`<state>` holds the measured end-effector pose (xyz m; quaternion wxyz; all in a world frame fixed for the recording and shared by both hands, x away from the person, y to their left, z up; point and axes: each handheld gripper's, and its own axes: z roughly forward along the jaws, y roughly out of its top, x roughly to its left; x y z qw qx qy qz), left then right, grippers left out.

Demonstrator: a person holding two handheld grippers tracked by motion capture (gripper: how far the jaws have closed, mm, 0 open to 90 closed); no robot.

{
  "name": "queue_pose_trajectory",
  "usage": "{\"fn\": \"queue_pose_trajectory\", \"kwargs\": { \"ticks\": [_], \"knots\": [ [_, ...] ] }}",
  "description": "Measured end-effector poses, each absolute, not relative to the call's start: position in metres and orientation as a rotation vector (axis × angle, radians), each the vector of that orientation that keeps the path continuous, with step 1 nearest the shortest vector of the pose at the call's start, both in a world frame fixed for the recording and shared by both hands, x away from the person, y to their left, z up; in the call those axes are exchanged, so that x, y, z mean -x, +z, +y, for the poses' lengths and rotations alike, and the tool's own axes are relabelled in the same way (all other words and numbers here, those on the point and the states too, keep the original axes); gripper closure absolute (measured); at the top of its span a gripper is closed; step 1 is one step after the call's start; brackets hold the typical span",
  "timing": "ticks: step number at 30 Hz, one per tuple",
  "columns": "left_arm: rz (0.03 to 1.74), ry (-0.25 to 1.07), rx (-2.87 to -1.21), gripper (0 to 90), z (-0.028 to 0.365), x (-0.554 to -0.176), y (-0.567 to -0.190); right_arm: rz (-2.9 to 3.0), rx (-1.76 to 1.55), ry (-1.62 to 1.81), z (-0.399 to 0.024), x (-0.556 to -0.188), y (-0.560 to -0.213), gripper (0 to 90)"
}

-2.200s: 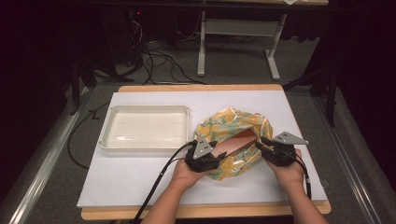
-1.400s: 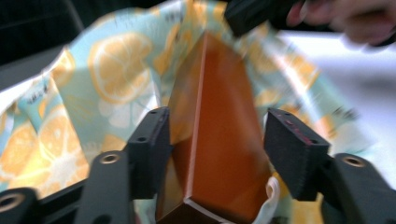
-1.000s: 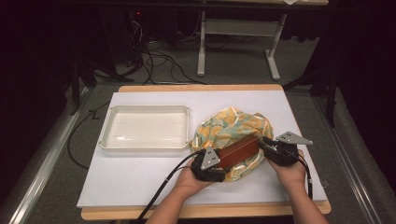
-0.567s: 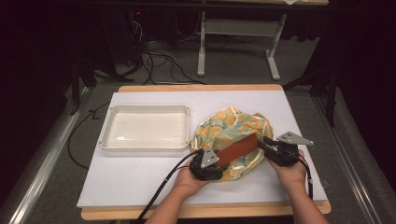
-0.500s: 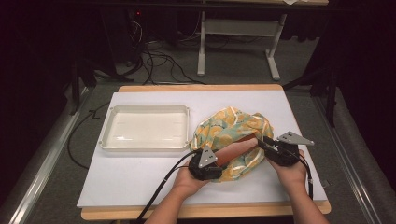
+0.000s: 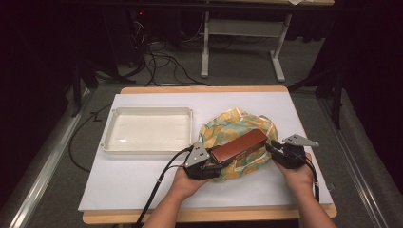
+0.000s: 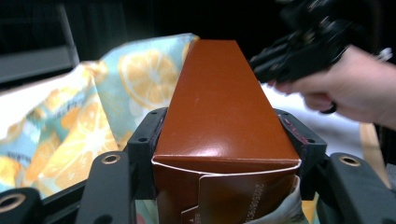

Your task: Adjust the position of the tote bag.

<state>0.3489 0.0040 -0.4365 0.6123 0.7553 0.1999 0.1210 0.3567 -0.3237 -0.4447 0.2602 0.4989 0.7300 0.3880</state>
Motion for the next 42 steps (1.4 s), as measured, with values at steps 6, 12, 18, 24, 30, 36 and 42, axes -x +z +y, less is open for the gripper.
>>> {"fn": "queue_pose_trajectory", "kwargs": {
  "ticks": [6,12,18,24,30,36,42],
  "knots": [
    [0.425,0.281,-1.742,43.1,0.009,-0.351,-0.434,1.986,-1.326,1.078,-0.325,-0.353,-0.441,67.6],
    [0.424,0.246,-1.809,43.2,0.017,-0.363,-0.45,2.048,-1.262,1.163,-0.333,-0.343,-0.434,56.8],
    [0.378,0.101,-1.923,42.9,0.014,-0.369,-0.473,2.078,-1.235,1.198,-0.331,-0.343,-0.436,53.4],
    [0.481,0.171,-1.929,31.0,0.021,-0.365,-0.461,2.12,-1.182,1.258,-0.325,-0.343,-0.433,49.1],
    [0.742,0.392,-1.849,24.7,0.025,-0.324,-0.455,2.192,-1.082,1.289,-0.307,-0.349,-0.424,35.1],
    [0.928,0.422,-1.794,28.5,0.027,-0.328,-0.464,2.316,-1.074,1.275,-0.3,-0.37,-0.441,26.0],
    [0.968,0.462,-1.766,31.8,0.032,-0.327,-0.464,2.364,-1.11,1.353,-0.302,-0.373,-0.451,24.0]
  ]
}}
